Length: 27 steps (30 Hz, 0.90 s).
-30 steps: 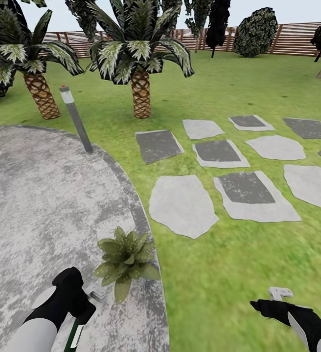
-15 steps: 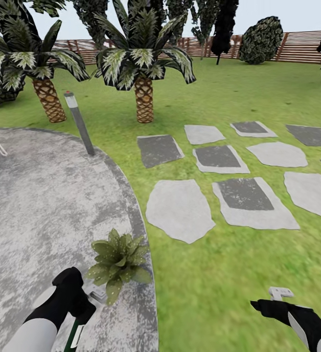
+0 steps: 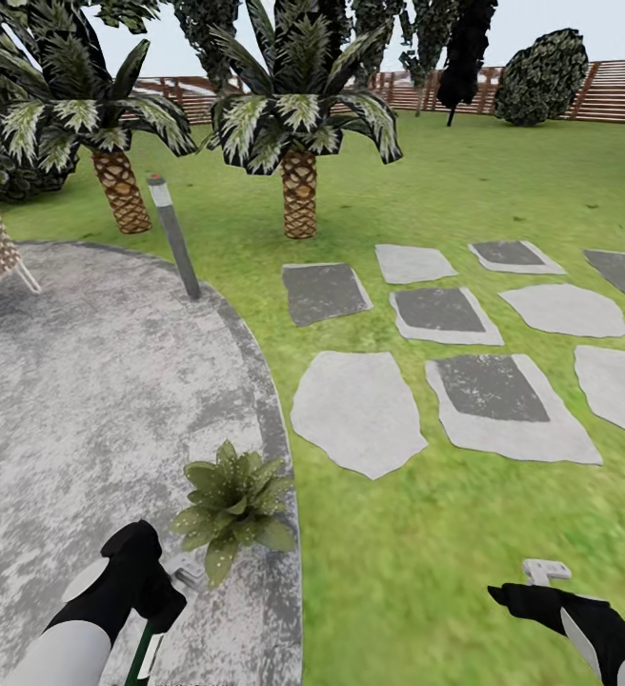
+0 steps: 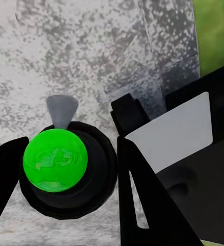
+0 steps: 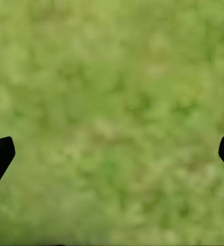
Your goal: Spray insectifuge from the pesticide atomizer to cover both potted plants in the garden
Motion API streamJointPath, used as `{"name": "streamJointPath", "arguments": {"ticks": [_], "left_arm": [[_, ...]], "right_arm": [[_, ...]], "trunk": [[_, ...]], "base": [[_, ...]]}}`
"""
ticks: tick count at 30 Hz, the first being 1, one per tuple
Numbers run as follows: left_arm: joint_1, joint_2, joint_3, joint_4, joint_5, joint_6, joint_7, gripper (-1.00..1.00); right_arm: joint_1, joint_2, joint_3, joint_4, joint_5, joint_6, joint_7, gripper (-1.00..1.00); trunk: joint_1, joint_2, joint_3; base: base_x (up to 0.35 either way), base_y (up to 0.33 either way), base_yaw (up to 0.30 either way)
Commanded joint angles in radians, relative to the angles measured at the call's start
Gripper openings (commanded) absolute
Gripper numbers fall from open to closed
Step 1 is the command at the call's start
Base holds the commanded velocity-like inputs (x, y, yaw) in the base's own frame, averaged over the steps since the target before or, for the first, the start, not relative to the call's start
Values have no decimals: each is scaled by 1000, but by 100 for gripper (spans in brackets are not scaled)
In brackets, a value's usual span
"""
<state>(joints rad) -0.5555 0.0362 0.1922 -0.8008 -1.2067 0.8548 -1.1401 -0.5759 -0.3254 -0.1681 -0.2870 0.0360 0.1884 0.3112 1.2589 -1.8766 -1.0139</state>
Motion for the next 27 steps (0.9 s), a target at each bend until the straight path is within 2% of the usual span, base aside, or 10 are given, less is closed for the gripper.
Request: {"name": "streamJointPath", "arguments": {"ticks": [1,11,17,27], "left_arm": [[-1,-1,2,-1,-9,6,-10,-100],[-1,2,6,-1,-8,6,-9,-100],[-1,-1,5,-21,-7,6,-10,-100],[-1,-5,4,-154,-3,6,-13,-100]], "right_arm": [[0,1,-8,-2,4,6,6,100],[0,2,-8,-2,4,6,6,100],[0,2,-7,-1,5,6,6,100],[0,2,-10,-3,8,6,6,100]], "trunk": [[0,0,-1],[0,0,-1],[0,0,-1],[0,0,-1]], "base": [[0,-317,165],[0,-320,230],[15,-306,33],[6,-32,95]]}}
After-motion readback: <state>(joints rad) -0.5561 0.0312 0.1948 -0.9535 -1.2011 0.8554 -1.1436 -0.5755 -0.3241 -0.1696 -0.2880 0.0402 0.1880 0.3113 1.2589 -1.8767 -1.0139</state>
